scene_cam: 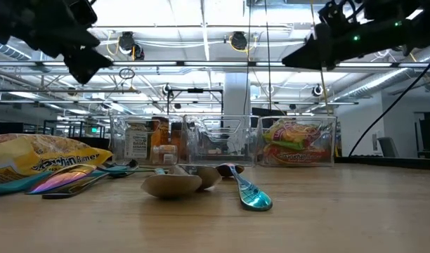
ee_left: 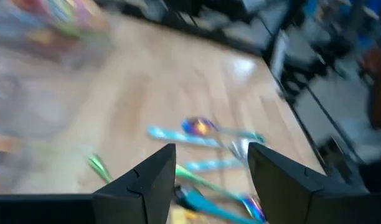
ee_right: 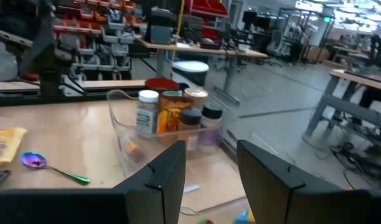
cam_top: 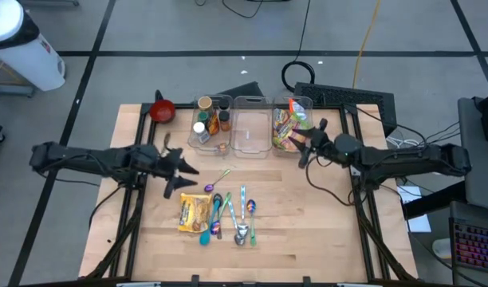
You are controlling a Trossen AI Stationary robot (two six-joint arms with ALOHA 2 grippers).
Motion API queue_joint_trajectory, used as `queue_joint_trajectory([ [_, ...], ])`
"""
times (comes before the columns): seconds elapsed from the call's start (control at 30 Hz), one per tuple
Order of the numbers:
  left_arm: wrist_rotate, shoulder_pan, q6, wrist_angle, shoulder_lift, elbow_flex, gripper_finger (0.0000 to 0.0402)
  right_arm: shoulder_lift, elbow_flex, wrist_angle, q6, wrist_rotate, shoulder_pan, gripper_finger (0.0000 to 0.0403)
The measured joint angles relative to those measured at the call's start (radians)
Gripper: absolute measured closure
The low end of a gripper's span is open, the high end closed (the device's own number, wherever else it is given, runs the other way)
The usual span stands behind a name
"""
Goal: Pick & Place Food Item
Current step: Put the yellow noodle pack into the right transparent bin
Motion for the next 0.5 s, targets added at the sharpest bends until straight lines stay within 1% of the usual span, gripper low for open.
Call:
queue_joint_trajectory([
  [0.07, 0.032, 0.0, -0.005, 0.004, 0.034, 0.0, 0.0195, 0.0, 0.0, 0.009, -0.009, 0.0, 0.012, 0.0267],
  [0.17, 0.031, -0.011, -0.024, 0.003, 0.092, 0.0, 0.0194, 0.0, 0.0, 0.01, -0.01, 0.0, 0.019, 0.0267],
  [0.27, 0.031, -0.046, -0.063, -0.002, 0.162, 0.007, 0.0194, 0.0, 0.0, 0.01, -0.01, 0.0, 0.019, 0.0268],
  [0.4, 0.018, -0.11, -0.127, -0.026, 0.267, 0.064, 0.0192, 0.0, 0.0, 0.011, -0.01, 0.001, 0.018, 0.0268],
  [0.5, 0.02, -0.161, -0.146, -0.036, 0.347, 0.107, 0.0179, 0.0, 0.0, 0.011, -0.01, 0.002, 0.018, 0.0268],
])
